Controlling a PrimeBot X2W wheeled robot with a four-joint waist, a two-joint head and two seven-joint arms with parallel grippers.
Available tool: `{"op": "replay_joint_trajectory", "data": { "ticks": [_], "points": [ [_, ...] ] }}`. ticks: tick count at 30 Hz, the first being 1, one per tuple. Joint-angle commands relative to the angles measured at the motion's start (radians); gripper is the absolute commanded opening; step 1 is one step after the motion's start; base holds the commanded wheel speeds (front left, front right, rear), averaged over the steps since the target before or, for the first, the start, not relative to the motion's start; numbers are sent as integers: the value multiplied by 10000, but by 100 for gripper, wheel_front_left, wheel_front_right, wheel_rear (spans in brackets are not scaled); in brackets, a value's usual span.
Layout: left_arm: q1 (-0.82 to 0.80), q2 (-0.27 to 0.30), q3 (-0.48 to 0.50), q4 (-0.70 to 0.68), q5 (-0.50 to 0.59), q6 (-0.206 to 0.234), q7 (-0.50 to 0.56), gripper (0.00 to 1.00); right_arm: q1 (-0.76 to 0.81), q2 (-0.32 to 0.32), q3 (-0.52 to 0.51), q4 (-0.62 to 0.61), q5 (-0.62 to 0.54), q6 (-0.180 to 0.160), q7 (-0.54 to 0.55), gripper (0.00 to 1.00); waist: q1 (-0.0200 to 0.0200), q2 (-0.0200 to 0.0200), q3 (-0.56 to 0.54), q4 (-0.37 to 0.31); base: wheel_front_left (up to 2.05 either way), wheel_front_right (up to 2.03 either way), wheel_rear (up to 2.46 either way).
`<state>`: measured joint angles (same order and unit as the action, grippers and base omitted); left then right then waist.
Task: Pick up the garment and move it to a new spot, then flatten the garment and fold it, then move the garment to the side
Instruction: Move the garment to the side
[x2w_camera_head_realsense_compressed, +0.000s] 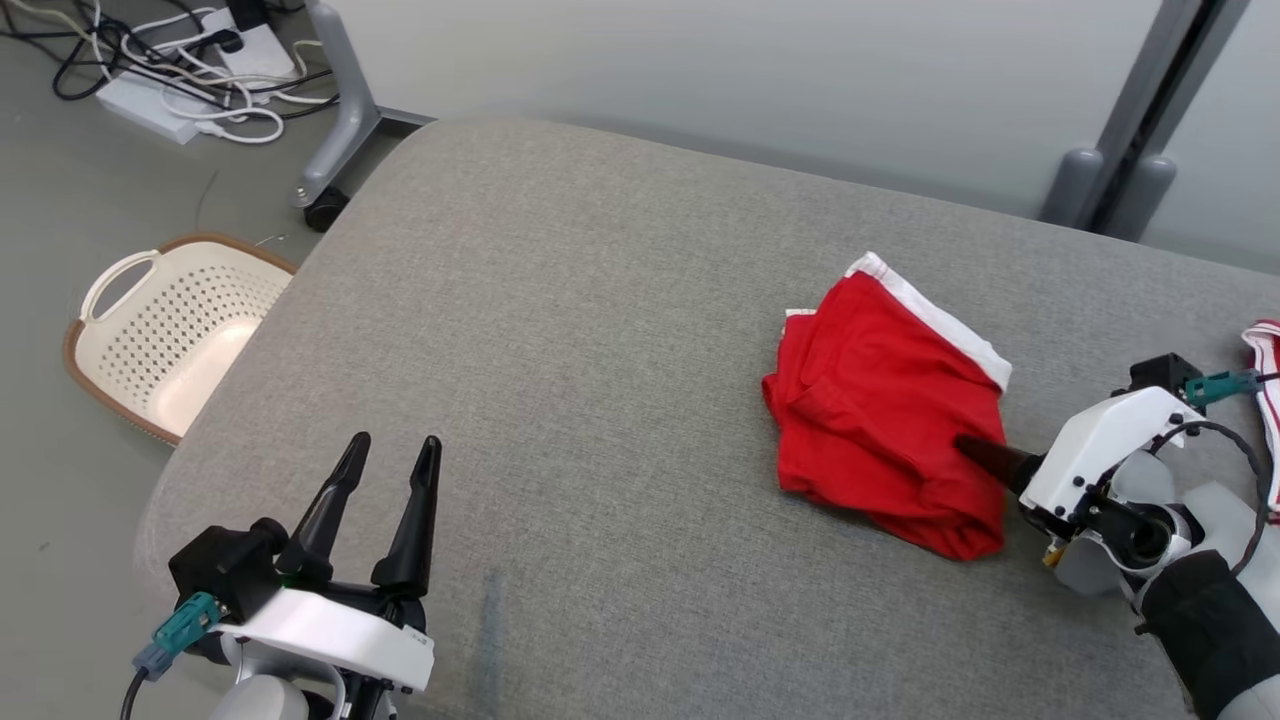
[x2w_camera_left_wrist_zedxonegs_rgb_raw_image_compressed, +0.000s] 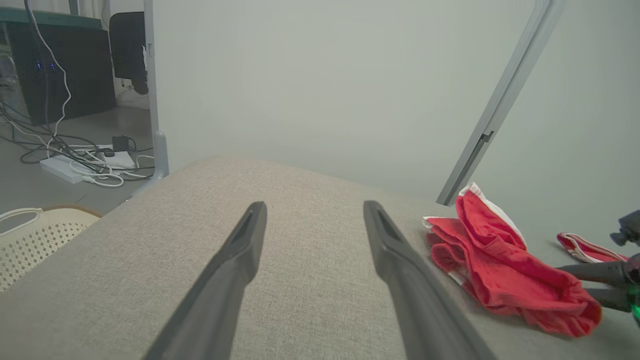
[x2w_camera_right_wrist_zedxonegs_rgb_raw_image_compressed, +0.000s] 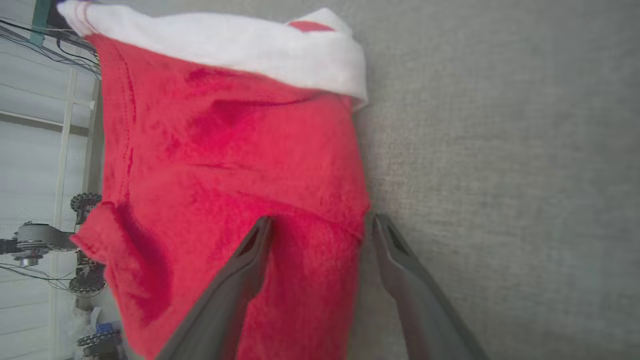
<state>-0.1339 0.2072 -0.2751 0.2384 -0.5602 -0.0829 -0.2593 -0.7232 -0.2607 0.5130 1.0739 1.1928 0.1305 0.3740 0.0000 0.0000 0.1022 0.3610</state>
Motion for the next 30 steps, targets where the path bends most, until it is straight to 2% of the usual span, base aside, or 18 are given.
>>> {"op": "replay_joint_trajectory", "data": {
  "ticks": [1,5,10,13,14,23,30],
  "points": [
    [-256,35,51,26,-3,-43,-39,100,106,32,-201,19,360,9,281,100,0,0,33,70,0,0,0],
    [-252,22,72,71,8,-71,-45,100,210,219,-575,36,1035,9,842,100,0,0,86,144,0,0,0],
    [-315,-54,46,115,54,-130,-46,100,275,263,-659,81,1295,8,941,100,0,0,197,249,0,0,0],
    [-346,-73,61,140,68,-131,-51,100,204,295,-629,17,1357,8,894,13,0,0,228,282,0,0,0],
    [-352,-74,66,152,81,-130,-52,100,175,292,-624,-20,1379,8,905,0,0,0,229,287,0,0,0],
    [-286,-60,74,215,157,-146,-56,100,-98,32,-313,-633,1181,9,681,0,0,0,89,131,0,0,0],
    [-211,-115,-93,188,150,-203,-58,100,-699,-877,708,-1802,309,9,795,0,0,0,96,-483,0,0,0]
  ]
}}
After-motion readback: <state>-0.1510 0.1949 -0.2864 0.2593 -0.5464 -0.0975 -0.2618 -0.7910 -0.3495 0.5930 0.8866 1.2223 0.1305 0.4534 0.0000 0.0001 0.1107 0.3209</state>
